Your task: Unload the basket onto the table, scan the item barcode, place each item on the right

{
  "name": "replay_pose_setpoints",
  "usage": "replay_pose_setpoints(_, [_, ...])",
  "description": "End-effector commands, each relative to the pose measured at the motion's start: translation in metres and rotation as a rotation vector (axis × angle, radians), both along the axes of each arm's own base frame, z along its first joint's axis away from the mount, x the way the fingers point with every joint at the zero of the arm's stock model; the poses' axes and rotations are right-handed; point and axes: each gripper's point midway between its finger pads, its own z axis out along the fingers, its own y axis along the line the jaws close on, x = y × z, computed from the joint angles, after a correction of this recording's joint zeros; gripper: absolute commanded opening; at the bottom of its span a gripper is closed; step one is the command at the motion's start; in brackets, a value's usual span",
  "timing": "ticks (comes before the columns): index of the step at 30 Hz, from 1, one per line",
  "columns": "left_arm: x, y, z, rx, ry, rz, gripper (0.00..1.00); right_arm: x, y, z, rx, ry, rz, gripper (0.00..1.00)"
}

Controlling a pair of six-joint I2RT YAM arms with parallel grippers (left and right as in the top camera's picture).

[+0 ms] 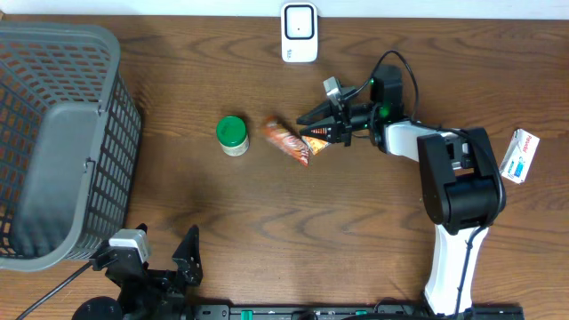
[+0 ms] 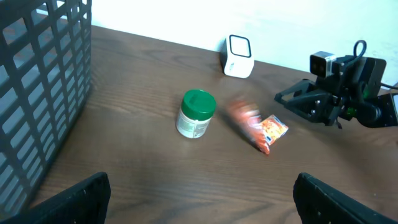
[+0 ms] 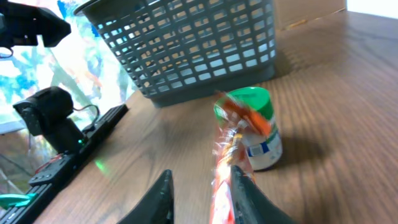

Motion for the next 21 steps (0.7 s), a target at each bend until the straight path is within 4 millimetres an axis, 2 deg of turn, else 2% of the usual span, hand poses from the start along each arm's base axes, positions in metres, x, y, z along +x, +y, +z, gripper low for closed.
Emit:
replay_pose_setpoints(1, [0.0,-0.002,0.001,-0.002,-0.004,-0.015,0.94,0.009,-0.024,-0.004,0.004,0.019,-0.044,0.23])
replay_pose_setpoints(3, [0.0,-0.002,0.001,-0.002,-0.004,-0.015,0.94,0.013,-0.034,-0.006,-0.009,0.113,-0.069,0.45])
replay_pose_setpoints(4, [0.0,-0.002,0.001,-0.002,-0.004,-0.015,0.94,0.013,-0.035,-0.007,-0.014,0.151,-0.071,0.52])
replay_pose_setpoints(5, [0.0,-0.002,0.001,-0.002,-0.004,-0.015,0.94,0.013,-0.035,-0.007,-0.021,0.204,-0.071,0.67])
replay_pose_setpoints(6, [0.0,-0.002,0.001,-0.002,-0.004,-0.015,0.94,0.012,-0.033,-0.007,-0.025,0.232,-0.068,0.72])
replay_pose_setpoints(9, [0.0,-0.002,0.001,-0.002,-0.004,-0.015,0.94,0.005,-0.021,-0.007,-0.043,0.322,-0.038,0.81])
replay_pose_setpoints(11, [0.0,-0.002,0.001,-0.002,-0.004,-0.015,0.94,-0.001,-0.009,-0.007,-0.061,0.386,-0.015,0.81])
replay_pose_setpoints(12, [0.0,-0.002,0.001,-0.002,-0.004,-0.015,0.94,0.0,0.001,-0.011,-0.097,0.479,-0.042,0.82])
replay_pose_setpoints(15, [0.0,-0.002,0.001,-0.002,-0.004,-0.015,0.94,0.009,0.013,-0.029,-0.172,0.643,-0.146,0.82])
replay_pose_setpoints(18, [0.0,-0.002,0.001,-0.002,-0.004,-0.015,0.94,0.018,0.014,-0.072,-0.323,0.859,-0.359,0.86])
replay_pose_setpoints(20, [0.0,-0.002,0.001,-0.002,-0.004,-0.015,0.94,0.011,0.005,-0.104,-0.483,0.965,-0.509,0.86])
replay_pose_setpoints(21, [0.0,-0.002,0.001,-0.002,-0.004,-0.015,0.94,0.006,0.002,-0.113,-0.542,0.981,-0.551,0.86])
